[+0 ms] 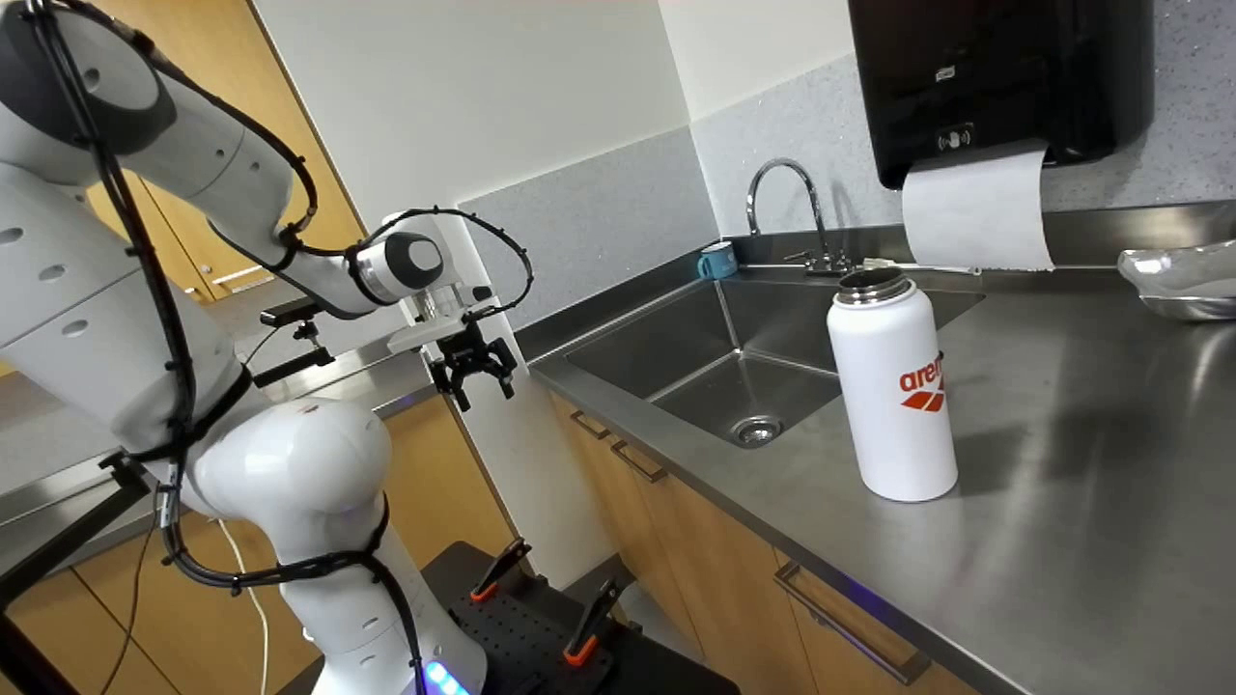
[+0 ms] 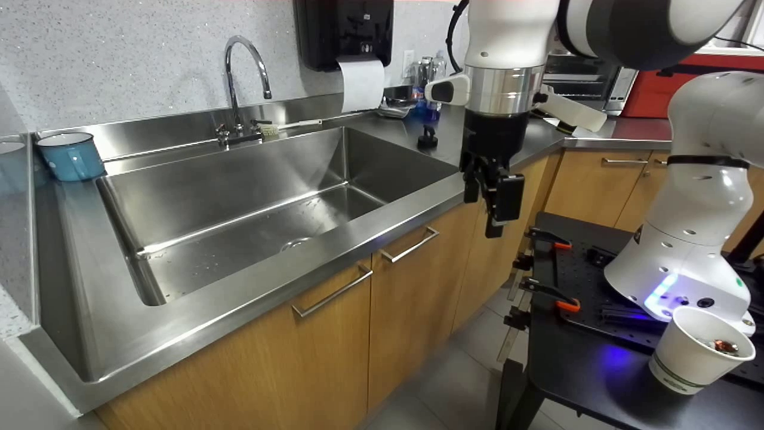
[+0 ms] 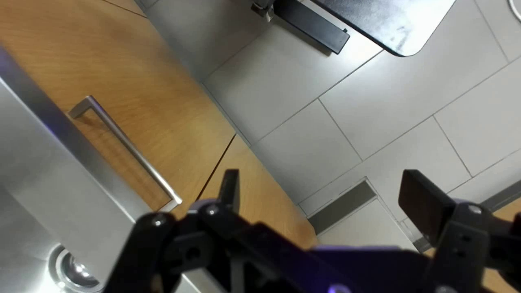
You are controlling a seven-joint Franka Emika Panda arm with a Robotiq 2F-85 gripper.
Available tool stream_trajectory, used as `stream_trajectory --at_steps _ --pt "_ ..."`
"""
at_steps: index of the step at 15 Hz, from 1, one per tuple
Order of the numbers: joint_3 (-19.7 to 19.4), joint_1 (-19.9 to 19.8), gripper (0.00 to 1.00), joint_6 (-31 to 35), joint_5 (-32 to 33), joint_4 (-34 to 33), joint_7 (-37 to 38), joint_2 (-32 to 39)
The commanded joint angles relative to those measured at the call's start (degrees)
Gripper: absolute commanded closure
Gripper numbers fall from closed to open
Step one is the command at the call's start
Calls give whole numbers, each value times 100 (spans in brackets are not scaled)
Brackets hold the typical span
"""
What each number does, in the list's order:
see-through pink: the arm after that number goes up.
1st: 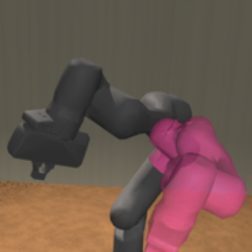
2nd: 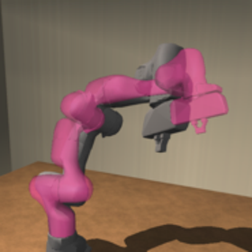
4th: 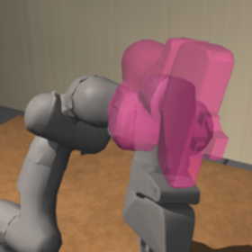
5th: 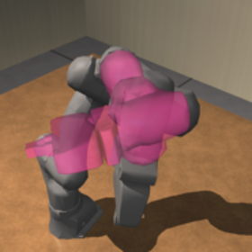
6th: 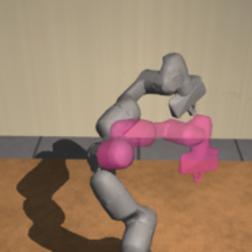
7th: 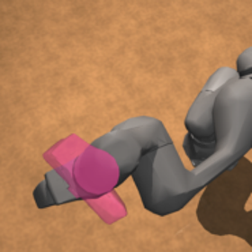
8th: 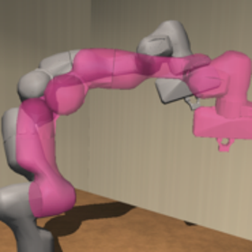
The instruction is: Open the cupboard
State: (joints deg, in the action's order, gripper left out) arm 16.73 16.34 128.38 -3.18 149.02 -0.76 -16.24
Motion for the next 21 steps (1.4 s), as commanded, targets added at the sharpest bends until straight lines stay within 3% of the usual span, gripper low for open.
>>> stream_trajectory --at_steps 1,4,9,10,14,15,19,21 --pt "-56 41 0 -13 14 -8 10 -9" --pt "-30 84 0 91 -50 -36 5 72" --pt "886 91 0 564 977 -315 2007 964" --pt "1273 -153 0 618 1283 -387 2462 1133" --pt "1853 -300 0 283 2937 -812 4466 1856" --pt "1532 81 0 152 3379 -960 4965 2108" --pt "995 867 0 -522 4916 -1728 6795 3420" --pt "655 1343 0 -910 5374 -2148 7434 4078"
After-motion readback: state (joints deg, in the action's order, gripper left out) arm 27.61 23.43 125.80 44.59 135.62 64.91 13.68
